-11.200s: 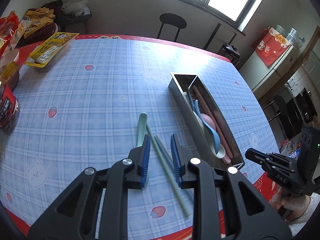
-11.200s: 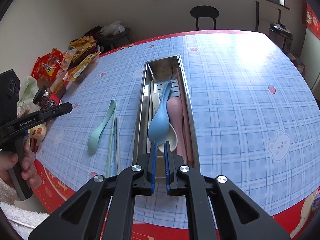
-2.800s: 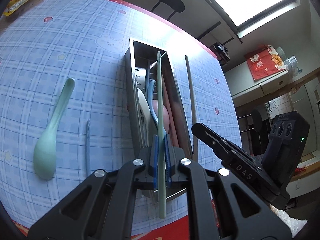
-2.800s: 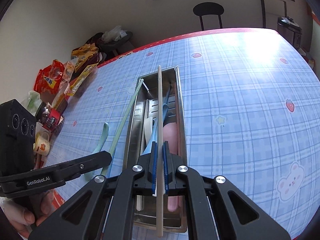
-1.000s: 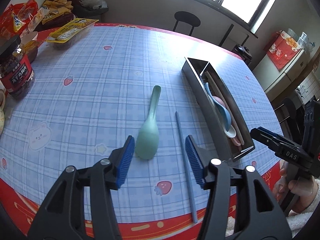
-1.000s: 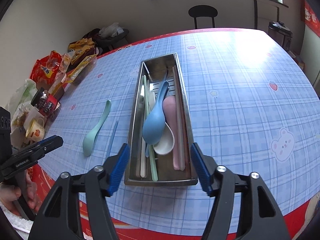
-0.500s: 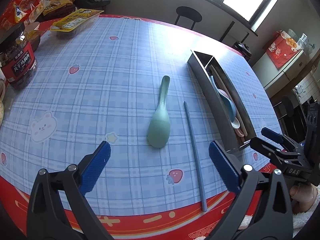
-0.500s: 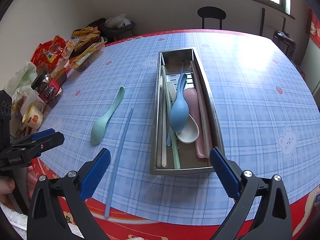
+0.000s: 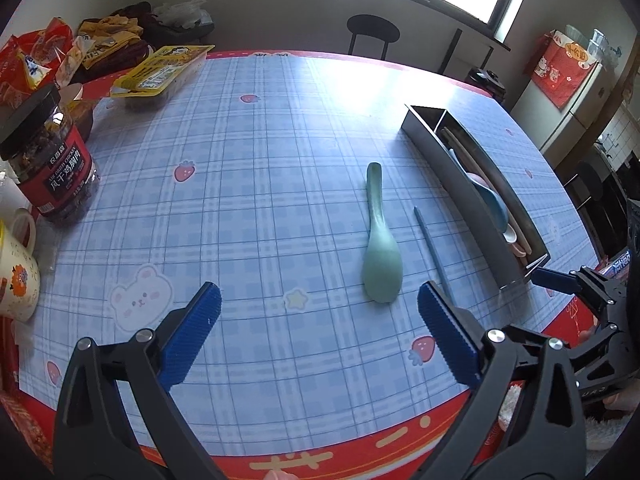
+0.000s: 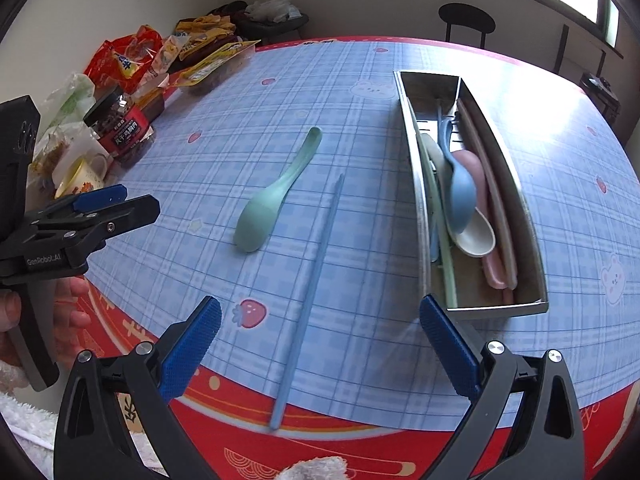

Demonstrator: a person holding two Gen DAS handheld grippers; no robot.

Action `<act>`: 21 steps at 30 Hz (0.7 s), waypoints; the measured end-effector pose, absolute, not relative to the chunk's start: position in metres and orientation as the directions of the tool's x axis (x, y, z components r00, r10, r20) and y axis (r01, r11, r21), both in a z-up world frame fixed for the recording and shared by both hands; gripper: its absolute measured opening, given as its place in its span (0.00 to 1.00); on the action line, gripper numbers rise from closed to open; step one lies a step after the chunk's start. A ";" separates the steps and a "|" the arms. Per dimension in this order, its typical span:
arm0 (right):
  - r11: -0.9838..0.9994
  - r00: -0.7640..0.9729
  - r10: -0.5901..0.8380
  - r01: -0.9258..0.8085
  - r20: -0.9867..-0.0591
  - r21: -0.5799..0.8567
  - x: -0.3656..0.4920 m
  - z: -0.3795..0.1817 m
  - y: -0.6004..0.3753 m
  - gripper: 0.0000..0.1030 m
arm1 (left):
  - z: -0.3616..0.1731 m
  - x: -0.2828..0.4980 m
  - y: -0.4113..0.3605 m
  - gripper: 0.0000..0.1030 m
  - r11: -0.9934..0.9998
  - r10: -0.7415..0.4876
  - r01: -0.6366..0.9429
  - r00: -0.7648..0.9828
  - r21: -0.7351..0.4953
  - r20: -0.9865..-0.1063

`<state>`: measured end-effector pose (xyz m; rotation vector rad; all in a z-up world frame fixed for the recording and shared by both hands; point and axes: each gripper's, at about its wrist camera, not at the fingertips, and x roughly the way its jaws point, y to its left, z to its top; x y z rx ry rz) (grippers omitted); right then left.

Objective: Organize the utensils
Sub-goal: 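Move the right tool to the blue chopstick and close on it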

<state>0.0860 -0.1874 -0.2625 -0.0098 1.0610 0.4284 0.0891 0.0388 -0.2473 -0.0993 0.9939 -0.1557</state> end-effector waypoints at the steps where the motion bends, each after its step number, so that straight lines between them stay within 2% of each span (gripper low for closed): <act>1: 0.918 0.413 0.340 -0.341 -0.845 0.203 0.084 -0.264 -0.184 0.94 | -0.248 0.090 0.043 0.94 0.984 -0.180 0.086 0.534 -0.159 -0.826; 4: 0.914 0.395 0.344 -0.348 -0.852 0.208 0.081 -0.270 -0.174 0.88 | -0.250 0.093 0.052 0.95 0.983 -0.181 0.090 0.529 -0.157 -0.829; 6: 0.909 0.367 0.349 -0.355 -0.862 0.217 0.081 -0.276 -0.166 0.69 | -0.253 0.095 0.057 0.95 0.980 -0.197 0.096 0.513 -0.172 -0.836; 9: 0.915 0.331 0.325 -0.347 -0.886 0.206 0.081 -0.290 -0.158 0.54 | -0.259 0.098 0.060 0.94 0.976 -0.216 0.103 0.480 -0.189 -0.851; 13: 0.929 0.321 0.287 -0.323 -0.902 0.181 0.086 -0.300 -0.155 0.40 | -0.262 0.099 0.060 0.94 0.979 -0.205 0.108 0.473 -0.175 -0.857; 18: 0.938 0.335 0.241 -0.322 -0.911 0.130 0.091 -0.305 -0.155 0.13 | -0.264 0.100 0.060 0.94 0.978 -0.209 0.096 0.466 -0.185 -0.860; 21: 0.939 0.333 0.239 -0.317 -0.912 0.130 0.095 -0.306 -0.159 0.08 | -0.265 0.102 0.059 0.94 0.976 -0.215 0.089 0.460 -0.197 -0.861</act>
